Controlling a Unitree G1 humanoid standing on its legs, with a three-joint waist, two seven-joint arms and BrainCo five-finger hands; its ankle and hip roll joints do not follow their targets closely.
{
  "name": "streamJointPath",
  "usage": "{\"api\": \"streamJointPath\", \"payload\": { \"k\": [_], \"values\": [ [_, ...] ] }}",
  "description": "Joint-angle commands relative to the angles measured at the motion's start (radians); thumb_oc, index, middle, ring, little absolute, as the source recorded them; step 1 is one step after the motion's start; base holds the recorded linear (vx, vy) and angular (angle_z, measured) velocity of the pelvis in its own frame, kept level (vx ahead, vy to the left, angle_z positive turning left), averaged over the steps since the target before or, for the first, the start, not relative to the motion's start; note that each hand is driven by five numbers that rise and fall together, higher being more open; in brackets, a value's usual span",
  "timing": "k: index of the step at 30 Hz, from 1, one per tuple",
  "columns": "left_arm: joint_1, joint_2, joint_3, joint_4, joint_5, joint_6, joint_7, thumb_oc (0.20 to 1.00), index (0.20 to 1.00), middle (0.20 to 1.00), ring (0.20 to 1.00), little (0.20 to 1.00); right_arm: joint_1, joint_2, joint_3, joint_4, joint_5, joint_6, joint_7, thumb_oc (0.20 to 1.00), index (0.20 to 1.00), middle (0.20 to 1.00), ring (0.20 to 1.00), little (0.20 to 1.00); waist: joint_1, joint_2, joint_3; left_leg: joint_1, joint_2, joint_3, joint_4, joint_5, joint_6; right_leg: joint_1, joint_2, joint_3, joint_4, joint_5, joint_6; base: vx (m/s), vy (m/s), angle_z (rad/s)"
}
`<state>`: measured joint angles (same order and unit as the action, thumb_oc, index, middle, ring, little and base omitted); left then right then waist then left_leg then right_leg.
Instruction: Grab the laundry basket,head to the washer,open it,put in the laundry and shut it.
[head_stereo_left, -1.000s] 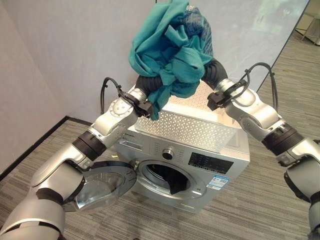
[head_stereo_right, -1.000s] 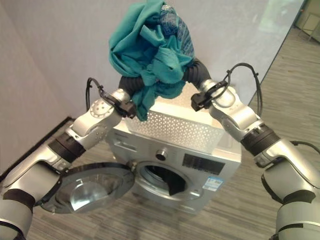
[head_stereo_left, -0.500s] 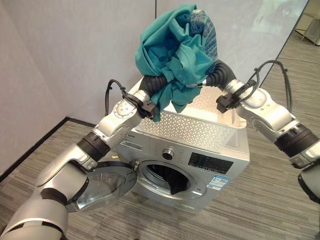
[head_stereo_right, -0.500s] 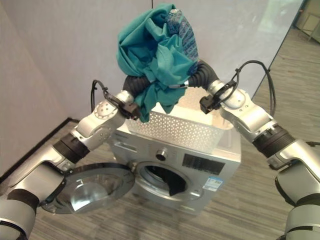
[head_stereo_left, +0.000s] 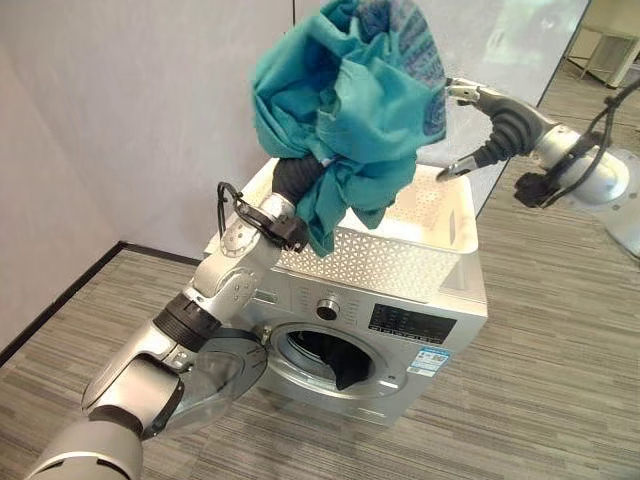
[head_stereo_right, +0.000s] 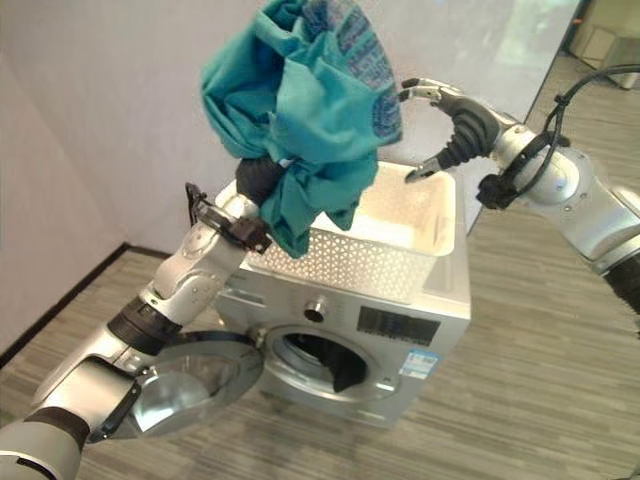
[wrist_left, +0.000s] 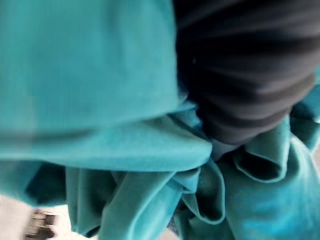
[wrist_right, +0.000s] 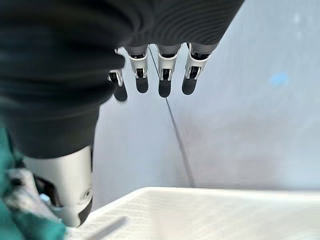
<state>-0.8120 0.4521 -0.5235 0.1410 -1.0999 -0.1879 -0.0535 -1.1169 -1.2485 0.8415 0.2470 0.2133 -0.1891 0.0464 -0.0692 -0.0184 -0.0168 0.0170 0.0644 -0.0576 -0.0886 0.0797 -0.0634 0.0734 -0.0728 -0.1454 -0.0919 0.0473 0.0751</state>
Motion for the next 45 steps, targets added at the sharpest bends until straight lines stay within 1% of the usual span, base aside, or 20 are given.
{"api": "streamJointPath", "payload": {
  "k": [1,4,9,11,14,17,18,19,20,21,24,25,26,29,32,33,35,37,41,45],
  "values": [
    [-0.026,0.022,0.059,-0.017,-0.026,-0.089,-0.038,0.200,0.200,0.200,0.200,0.200,-0.071,-0.093,-0.001,0.006,-0.139,-0.026,-0.045,1.000,1.000,1.000,1.000,1.000,0.014,-0.051,-0.060,0.057,-0.028,0.014,0.001,-0.101,0.021,-0.007,-0.025,0.050,0.006,-0.019,0.046,0.00,0.013,-0.04],
    [0.004,0.016,0.071,-0.046,-0.024,-0.089,-0.049,0.200,0.200,0.200,0.200,0.200,-0.040,-0.129,-0.028,-0.008,-0.205,-0.017,-0.054,1.000,1.000,1.000,1.000,1.000,0.005,-0.051,-0.066,0.059,-0.027,0.015,0.001,-0.102,0.020,-0.005,-0.024,0.050,0.007,-0.022,0.045,0.00,0.004,-0.01],
    [0.098,0.019,0.108,-0.134,-0.008,-0.081,-0.069,0.200,0.200,0.200,0.200,0.200,0.182,-0.187,-0.281,0.000,-0.315,-0.002,-0.115,1.000,1.000,1.000,1.000,1.000,-0.015,-0.045,-0.070,0.061,-0.028,0.015,0.001,-0.106,0.024,-0.005,-0.025,0.051,0.014,-0.023,0.045,0.00,0.000,0.00],
    [0.151,0.027,0.137,-0.179,0.011,-0.075,-0.078,0.200,0.200,0.200,0.200,0.200,0.328,-0.199,-0.443,0.007,-0.359,0.011,-0.151,1.000,1.000,1.000,1.000,1.000,-0.030,-0.032,-0.068,0.058,-0.030,0.016,0.001,-0.099,0.029,-0.012,-0.028,0.054,0.018,-0.017,0.044,-0.02,0.020,-0.03],
    [0.230,0.054,0.160,-0.246,0.032,-0.058,-0.098,0.200,0.200,0.200,0.200,0.200,0.664,-0.190,-0.797,0.014,-0.420,0.030,-0.194,1.000,1.000,1.000,1.000,1.000,-0.037,-0.037,-0.069,0.059,-0.031,0.014,0.001,-0.101,0.033,-0.012,-0.028,0.054,0.020,-0.019,0.043,0.00,0.000,0.00],
    [0.333,0.087,0.208,-0.315,0.036,-0.049,-0.128,0.200,0.200,0.200,0.200,0.200,0.910,-0.156,-1.055,0.062,-0.452,0.047,-0.245,1.000,1.000,1.000,1.000,1.000,-0.044,-0.036,-0.065,0.060,-0.031,0.011,0.001,-0.103,0.036,-0.014,-0.028,0.057,0.025,-0.022,0.042,-0.01,0.003,0.00],
    [0.416,0.114,0.233,-0.356,0.006,-0.032,-0.168,0.200,0.200,0.200,0.200,0.200,1.088,-0.105,-1.236,0.127,-0.422,0.051,-0.273,1.000,1.000,1.000,1.000,1.000,-0.034,-0.040,-0.061,0.063,-0.031,0.007,0.001,-0.105,0.037,-0.011,-0.028,0.055,0.025,-0.025,0.041,0.00,0.000,0.00],
    [0.449,0.120,0.250,-0.371,-0.013,-0.033,-0.179,0.200,0.200,0.200,0.200,0.200,1.116,-0.085,-1.268,0.150,-0.397,0.045,-0.276,1.000,1.000,1.000,1.000,1.000,-0.033,-0.039,-0.060,0.064,-0.031,0.008,0.001,-0.106,0.038,-0.011,-0.028,0.056,0.024,-0.025,0.041,0.00,0.000,0.00],
    [0.532,0.109,0.256,-0.386,-0.115,-0.004,-0.230,0.200,0.200,0.200,0.200,0.200,1.176,0.002,-1.336,0.235,-0.197,-0.011,-0.254,1.000,1.000,1.000,1.000,1.000,-0.026,-0.037,-0.052,0.067,-0.032,0.008,0.001,-0.108,0.038,-0.007,-0.029,0.059,0.019,-0.024,0.041,0.00,0.000,0.00],
    [0.639,0.175,0.303,-0.438,-0.130,0.004,-0.273,0.200,0.200,0.200,0.200,0.200,1.204,0.071,-1.346,0.398,0.009,-0.055,-0.190,1.000,1.000,1.000,1.000,1.000,-0.014,-0.034,-0.037,0.067,-0.033,0.008,0.005,-0.107,0.039,-0.008,-0.029,0.062,0.015,-0.021,0.041,0.00,0.000,0.00],
    [0.778,0.253,0.373,-0.503,-0.165,0.028,-0.330,0.200,0.200,0.200,0.200,0.200,1.214,0.112,-1.314,0.588,0.090,-0.059,-0.138,1.000,1.000,1.000,1.000,1.000,0.003,-0.027,-0.001,0.058,-0.035,0.017,0.014,-0.105,0.037,-0.021,-0.030,0.074,0.010,-0.013,0.043,-0.04,0.003,-0.02],
    [0.782,0.254,0.377,-0.504,-0.165,0.028,-0.330,0.200,0.200,0.200,0.200,0.200,1.206,0.111,-1.305,0.593,0.092,-0.062,-0.138,1.000,1.000,1.000,1.000,1.000,0.001,-0.026,-0.001,0.066,-0.033,0.018,0.011,-0.114,0.036,-0.015,-0.028,0.075,0.009,-0.020,0.043,-0.15,0.017,-0.08],
    [0.882,0.266,0.439,-0.528,-0.167,0.032,-0.353,0.200,0.200,0.200,0.200,0.200,1.203,0.167,-1.286,0.668,0.100,-0.053,-0.126,1.000,1.000,1.000,1.000,1.000,0.018,-0.018,0.039,0.042,-0.035,0.027,0.023,-0.108,0.038,-0.039,-0.033,0.084,0.009,-0.011,0.046,-0.11,0.013,-0.13],
    [1.031,0.267,0.520,-0.549,-0.166,0.046,-0.369,0.200,0.200,0.200,0.200,0.200,1.195,0.265,-1.249,0.793,0.163,-0.044,-0.084,1.000,1.000,1.000,1.000,1.000,0.044,-0.014,0.078,0.010,-0.032,0.027,0.041,-0.104,0.040,-0.070,-0.027,0.083,0.022,-0.009,0.042,-0.09,-0.016,-0.23],
    [1.133,0.259,0.555,-0.560,-0.184,0.076,-0.390,0.200,0.200,0.200,0.200,0.200,1.167,0.346,-1.225,0.874,0.242,-0.035,-0.056,1.000,1.000,1.000,1.000,1.000,0.067,-0.018,0.115,-0.013,-0.028,0.009,0.047,-0.099,0.045,-0.110,-0.021,0.072,0.074,-0.024,0.035,-0.06,-0.054,-0.02],
    [1.136,0.259,0.557,-0.561,-0.185,0.076,-0.390,0.200,0.200,0.200,0.200,0.200,1.164,0.347,-1.221,0.875,0.242,-0.035,-0.056,1.000,1.000,1.000,1.000,1.000,0.065,-0.018,0.115,-0.014,-0.028,0.009,0.048,-0.099,0.045,-0.112,-0.022,0.071,0.077,-0.025,0.035,-0.07,-0.036,0.07],
    [1.187,0.269,0.535,-0.540,-0.169,0.089,-0.399,0.200,0.200,0.200,0.200,0.200,1.141,0.426,-1.197,0.880,0.285,-0.031,-0.054,1.000,1.000,1.000,1.000,1.000,0.077,-0.014,0.155,-0.045,-0.035,-0.008,0.062,-0.094,0.048,-0.138,-0.025,0.059,0.095,-0.027,0.033,-0.08,-0.024,0.24],
    [1.223,0.317,0.465,-0.491,-0.113,0.107,-0.416,0.200,0.200,0.200,0.200,0.200,1.115,0.497,-1.123,0.923,0.279,-0.014,-0.046,1.000,1.000,1.000,1.000,1.000,0.085,-0.003,0.219,-0.103,-0.057,-0.017,0.145,-0.112,0.053,-0.172,-0.034,0.046,0.143,-0.042,0.028,-0.10,-0.008,0.36],
    [1.204,0.346,0.397,-0.444,-0.064,0.103,-0.411,0.200,0.200,0.200,0.200,0.200,1.059,0.519,-1.044,0.990,0.236,0.007,-0.051,1.000,1.000,1.000,1.000,1.000,0.093,-0.001,0.288,-0.193,-0.076,-0.015,0.269,-0.146,0.051,-0.233,-0.041,0.040,0.211,-0.061,0.022,-0.13,0.003,0.19],
    [1.195,0.330,0.332,-0.399,-0.037,0.104,-0.401,0.200,0.200,0.200,0.200,0.200,1.023,0.520,-0.955,1.015,0.158,0.027,-0.044,1.000,1.000,1.000,1.000,1.000,0.111,0.005,0.333,-0.322,-0.073,-0.013,0.451,-0.217,0.051,-0.356,-0.036,0.039,0.379,-0.118,0.012,-0.07,0.012,0.17]
  ]
}}
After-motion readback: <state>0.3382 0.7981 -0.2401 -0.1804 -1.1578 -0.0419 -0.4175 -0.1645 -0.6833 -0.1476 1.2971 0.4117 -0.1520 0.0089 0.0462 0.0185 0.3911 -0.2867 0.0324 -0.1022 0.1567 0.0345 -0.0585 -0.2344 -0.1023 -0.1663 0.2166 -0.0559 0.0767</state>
